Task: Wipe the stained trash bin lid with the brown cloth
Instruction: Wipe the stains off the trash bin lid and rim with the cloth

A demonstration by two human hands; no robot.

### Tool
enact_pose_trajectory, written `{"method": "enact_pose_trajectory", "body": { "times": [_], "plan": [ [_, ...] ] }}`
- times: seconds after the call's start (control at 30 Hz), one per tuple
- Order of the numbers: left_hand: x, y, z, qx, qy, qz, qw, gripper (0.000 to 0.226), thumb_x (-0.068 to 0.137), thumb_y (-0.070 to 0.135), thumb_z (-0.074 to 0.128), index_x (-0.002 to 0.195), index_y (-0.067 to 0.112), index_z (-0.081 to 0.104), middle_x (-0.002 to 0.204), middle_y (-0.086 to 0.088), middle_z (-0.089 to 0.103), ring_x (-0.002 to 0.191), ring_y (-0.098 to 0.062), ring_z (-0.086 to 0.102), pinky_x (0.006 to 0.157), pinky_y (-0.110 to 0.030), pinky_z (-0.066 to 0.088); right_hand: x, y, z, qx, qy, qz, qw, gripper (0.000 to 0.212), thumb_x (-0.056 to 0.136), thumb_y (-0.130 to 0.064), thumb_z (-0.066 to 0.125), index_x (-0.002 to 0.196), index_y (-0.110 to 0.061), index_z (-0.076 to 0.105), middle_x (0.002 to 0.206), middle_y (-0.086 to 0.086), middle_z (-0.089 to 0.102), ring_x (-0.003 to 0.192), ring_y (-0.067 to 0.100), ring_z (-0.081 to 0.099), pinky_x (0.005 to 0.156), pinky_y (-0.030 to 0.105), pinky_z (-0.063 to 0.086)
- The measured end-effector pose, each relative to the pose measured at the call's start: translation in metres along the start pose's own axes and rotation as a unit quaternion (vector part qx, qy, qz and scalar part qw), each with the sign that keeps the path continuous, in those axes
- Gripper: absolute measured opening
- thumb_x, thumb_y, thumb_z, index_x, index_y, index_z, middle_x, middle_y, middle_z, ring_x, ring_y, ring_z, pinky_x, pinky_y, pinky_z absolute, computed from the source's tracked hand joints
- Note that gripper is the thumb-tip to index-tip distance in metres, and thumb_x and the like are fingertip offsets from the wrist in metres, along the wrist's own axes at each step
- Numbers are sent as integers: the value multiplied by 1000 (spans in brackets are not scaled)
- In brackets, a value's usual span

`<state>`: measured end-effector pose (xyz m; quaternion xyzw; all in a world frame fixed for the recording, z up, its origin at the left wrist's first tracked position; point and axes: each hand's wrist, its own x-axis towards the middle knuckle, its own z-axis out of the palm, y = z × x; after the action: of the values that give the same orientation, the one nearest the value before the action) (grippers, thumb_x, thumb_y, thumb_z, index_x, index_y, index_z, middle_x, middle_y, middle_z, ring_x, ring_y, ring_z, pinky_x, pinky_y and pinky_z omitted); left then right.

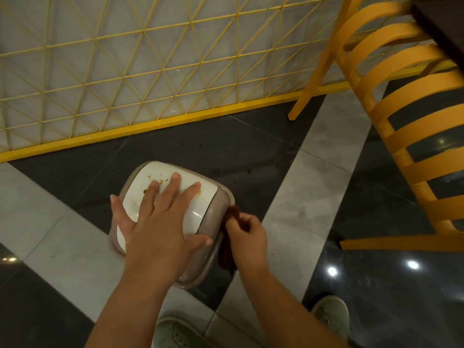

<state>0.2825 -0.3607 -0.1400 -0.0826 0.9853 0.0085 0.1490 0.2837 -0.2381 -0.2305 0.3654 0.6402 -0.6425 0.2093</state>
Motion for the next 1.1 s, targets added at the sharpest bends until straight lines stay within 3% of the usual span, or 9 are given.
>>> {"method": "enact_pose_trajectory", "body": {
  "times": [0.1, 0.2, 0.37, 0.47, 0.57, 0.7, 0.93, 1.1],
  "plan": [
    [-1, 1, 0, -5, 2, -1, 1000, 90, 74, 70, 53, 142, 52, -2, 157, 16, -11, 145, -16, -14, 105, -62, -19, -16, 14, -4, -2, -24, 21, 999, 10, 88, -23, 65, 97, -26, 61, 92, -4, 67, 85, 12, 64, 74, 26, 52],
    [-1, 0, 2, -7, 6, 0, 1000, 90, 74, 69, 53, 142, 51, -3, 157, 16, -12, 145, -16, -14, 105, -61, -19, -3, -3, -5, -18, -14, 8, 1000, 8, 87, -20, 65, 93, -24, 61, 87, -2, 66, 79, 13, 63, 65, 23, 49],
    [1, -1, 3, -19, 10, -1, 1000, 90, 73, 69, 55, 142, 51, -1, 157, 16, -10, 145, -16, -14, 105, -61, -19, 15, -25, 0, -8, 9, -3, 1000, 11, 87, -24, 64, 98, -22, 63, 93, 1, 67, 88, 18, 64, 79, 33, 54],
    [1, -1, 4, -34, 13, -1, 999, 90, 72, 69, 57, 142, 52, 3, 157, 17, -8, 145, -15, -12, 104, -59, -22, -3, -3, -1, -19, 3, -4, 1000, 7, 89, -23, 63, 96, -25, 61, 90, -3, 66, 86, 14, 63, 76, 29, 52],
    [1, -1, 3, -41, 12, 0, 999, 89, 73, 68, 57, 142, 51, 5, 157, 16, -7, 145, -16, -12, 104, -59, -22, -29, 36, 5, -31, -6, 37, 999, 11, 88, -25, 65, 98, -26, 61, 93, -3, 68, 87, 15, 65, 83, 35, 56],
    [1, 0, 3, -38, 5, 1, 999, 88, 74, 68, 57, 142, 51, 4, 157, 16, -8, 145, -17, -12, 104, -60, -21, -42, 52, 11, -10, 5, 77, 997, 11, 87, -21, 66, 97, -25, 62, 93, -1, 69, 86, 18, 66, 83, 37, 58],
    [1, 0, 5, -42, 3, 0, 999, 88, 76, 66, 56, 143, 50, 2, 157, 15, -11, 144, -18, -16, 104, -60, -20, -8, 5, 4, -34, 21, 18, 999, 5, 87, -23, 64, 92, -22, 64, 87, 1, 68, 85, 20, 65, 81, 37, 55],
    [3, 2, 5, -37, 2, -3, 999, 88, 77, 65, 55, 144, 49, 0, 157, 14, -13, 144, -20, -17, 104, -60, -21, 29, -34, 3, -40, 13, -15, 999, 15, 86, -28, 64, 94, -17, 69, 83, 4, 68, 79, 20, 65, 78, 38, 57]
  ]
}}
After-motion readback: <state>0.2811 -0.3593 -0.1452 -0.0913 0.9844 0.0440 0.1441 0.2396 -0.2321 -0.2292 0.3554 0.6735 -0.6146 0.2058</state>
